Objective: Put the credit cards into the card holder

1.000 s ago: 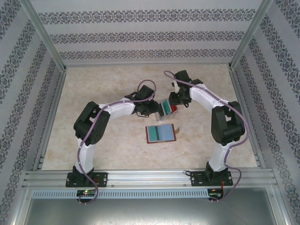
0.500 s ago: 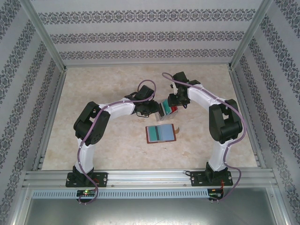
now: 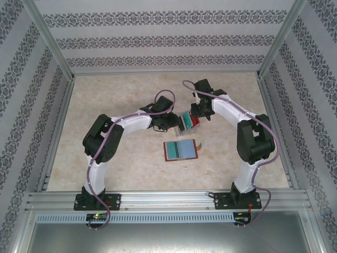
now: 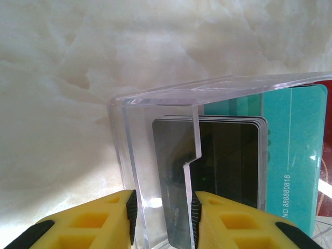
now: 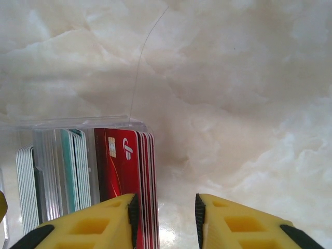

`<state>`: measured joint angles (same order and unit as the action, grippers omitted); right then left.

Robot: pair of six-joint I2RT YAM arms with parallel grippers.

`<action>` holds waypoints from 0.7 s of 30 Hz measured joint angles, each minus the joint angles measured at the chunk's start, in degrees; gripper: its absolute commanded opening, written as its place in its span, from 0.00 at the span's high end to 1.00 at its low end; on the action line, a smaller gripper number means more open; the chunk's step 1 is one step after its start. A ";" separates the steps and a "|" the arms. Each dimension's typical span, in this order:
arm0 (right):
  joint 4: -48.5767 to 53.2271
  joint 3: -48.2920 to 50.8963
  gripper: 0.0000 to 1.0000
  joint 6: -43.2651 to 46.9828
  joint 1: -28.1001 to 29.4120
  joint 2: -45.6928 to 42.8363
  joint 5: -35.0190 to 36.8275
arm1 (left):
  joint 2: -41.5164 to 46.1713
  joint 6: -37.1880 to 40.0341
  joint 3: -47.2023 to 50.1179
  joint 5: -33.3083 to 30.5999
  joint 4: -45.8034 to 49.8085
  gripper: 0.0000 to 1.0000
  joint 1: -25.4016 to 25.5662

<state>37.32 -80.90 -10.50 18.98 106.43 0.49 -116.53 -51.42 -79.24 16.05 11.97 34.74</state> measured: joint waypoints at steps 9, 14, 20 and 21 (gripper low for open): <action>-0.39 0.07 0.59 -0.20 0.00 0.00 -2.93 | 0.00 -0.02 0.28 0.00 -0.55 0.65 0.00; -0.44 0.07 0.59 -0.20 0.00 0.13 -3.93 | 0.00 -0.02 0.39 0.20 -0.81 0.65 0.00; -0.44 0.07 0.58 -0.20 0.00 2.03 -3.76 | 0.00 -0.02 0.39 0.20 -0.81 0.65 0.00; -0.44 0.07 0.57 -0.20 0.00 2.32 -3.74 | 0.00 -0.02 0.39 0.20 -0.81 0.65 0.00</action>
<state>36.88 -80.84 -10.70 18.98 108.75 -3.25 -116.53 -51.44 -78.85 16.25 11.16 34.74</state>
